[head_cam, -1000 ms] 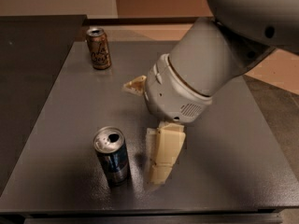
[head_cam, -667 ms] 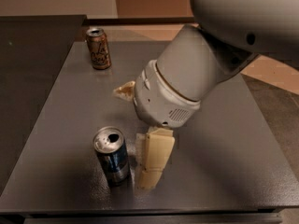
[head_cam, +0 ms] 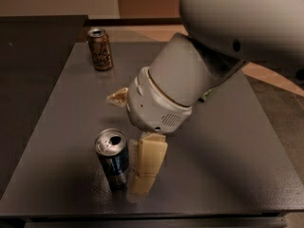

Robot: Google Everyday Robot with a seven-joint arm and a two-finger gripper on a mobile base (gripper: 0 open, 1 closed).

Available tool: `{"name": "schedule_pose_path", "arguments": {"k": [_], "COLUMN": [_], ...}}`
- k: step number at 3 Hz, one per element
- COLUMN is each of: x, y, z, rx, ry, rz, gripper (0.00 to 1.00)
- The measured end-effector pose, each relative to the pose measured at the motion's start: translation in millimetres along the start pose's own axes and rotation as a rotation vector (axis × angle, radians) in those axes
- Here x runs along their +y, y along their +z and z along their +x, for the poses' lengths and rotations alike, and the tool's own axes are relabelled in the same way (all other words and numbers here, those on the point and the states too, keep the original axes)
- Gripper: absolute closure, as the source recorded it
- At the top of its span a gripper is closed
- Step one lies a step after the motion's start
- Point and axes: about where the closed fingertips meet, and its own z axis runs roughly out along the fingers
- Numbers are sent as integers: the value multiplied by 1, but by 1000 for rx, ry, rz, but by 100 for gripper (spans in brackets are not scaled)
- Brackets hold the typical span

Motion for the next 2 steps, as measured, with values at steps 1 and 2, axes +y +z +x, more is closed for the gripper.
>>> {"name": "schedule_pose_path", "arguments": {"k": [1, 2], "x": [1, 5], "y": [1, 7], "z": [-1, -5], "rx": [-3, -10], "ry": [-2, -11], "rz": [-4, -18], "gripper": [0, 18]}}
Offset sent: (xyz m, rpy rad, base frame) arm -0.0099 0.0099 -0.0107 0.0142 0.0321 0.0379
